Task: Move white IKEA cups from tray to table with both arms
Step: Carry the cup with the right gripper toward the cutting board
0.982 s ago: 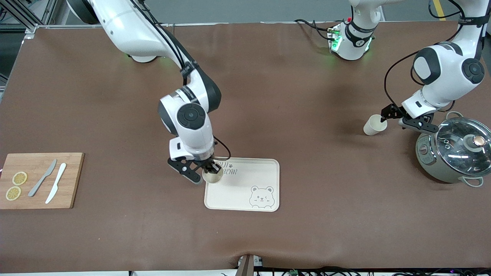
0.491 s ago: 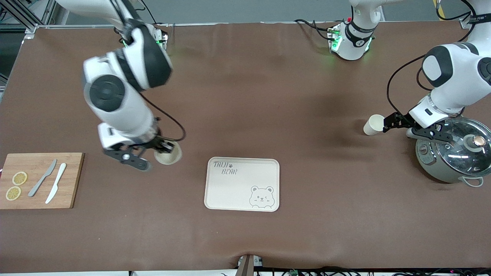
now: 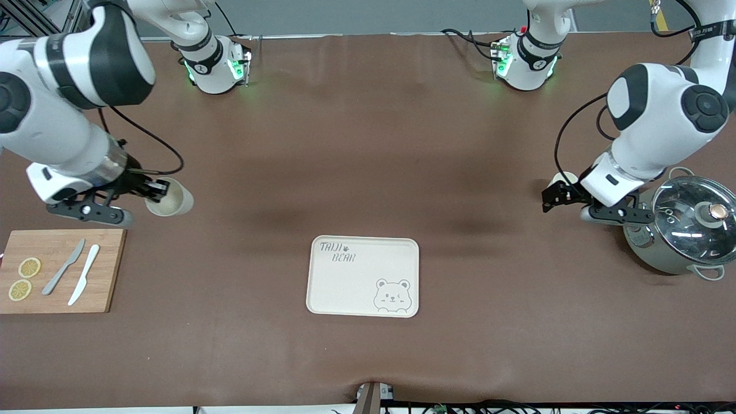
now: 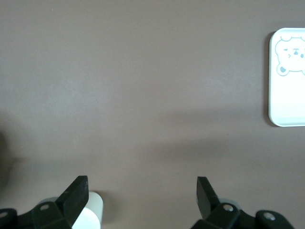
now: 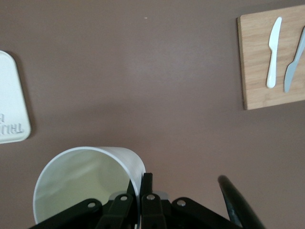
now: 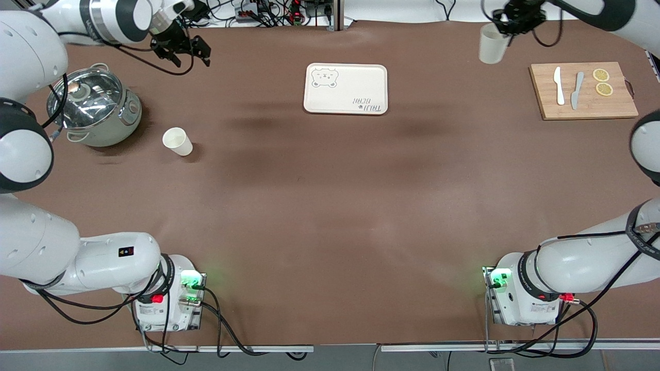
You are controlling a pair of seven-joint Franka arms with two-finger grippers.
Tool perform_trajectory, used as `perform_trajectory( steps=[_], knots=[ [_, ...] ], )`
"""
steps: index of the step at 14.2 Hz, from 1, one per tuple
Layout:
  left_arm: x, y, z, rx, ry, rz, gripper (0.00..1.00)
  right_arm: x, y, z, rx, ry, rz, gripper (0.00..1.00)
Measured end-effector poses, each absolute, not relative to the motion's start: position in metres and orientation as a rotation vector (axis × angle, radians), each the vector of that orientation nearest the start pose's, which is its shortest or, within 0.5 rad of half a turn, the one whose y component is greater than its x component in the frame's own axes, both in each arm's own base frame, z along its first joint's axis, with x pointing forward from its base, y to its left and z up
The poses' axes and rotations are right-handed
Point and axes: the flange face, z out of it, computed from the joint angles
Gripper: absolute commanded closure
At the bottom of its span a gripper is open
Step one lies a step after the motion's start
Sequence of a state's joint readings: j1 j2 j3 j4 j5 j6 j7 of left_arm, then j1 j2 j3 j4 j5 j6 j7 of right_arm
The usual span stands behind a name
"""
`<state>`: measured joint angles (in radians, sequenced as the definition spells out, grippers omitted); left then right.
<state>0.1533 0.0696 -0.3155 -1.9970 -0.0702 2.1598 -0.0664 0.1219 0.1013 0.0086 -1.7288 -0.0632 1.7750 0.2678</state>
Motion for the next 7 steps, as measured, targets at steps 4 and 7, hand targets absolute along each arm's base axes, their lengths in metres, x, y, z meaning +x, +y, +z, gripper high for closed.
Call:
perform_trajectory(
  steps=[4,7],
  knots=[
    [0.570,-0.118,0.498,-3.221,0.081,-0.010,0.00,0.565,0.002,0.465,-3.197,0.081,-0.012,1.00],
    [0.564,-0.132,0.549,-3.216,0.045,0.032,0.00,0.554,-0.011,0.423,-3.150,0.124,-0.047,1.00]
  ],
)
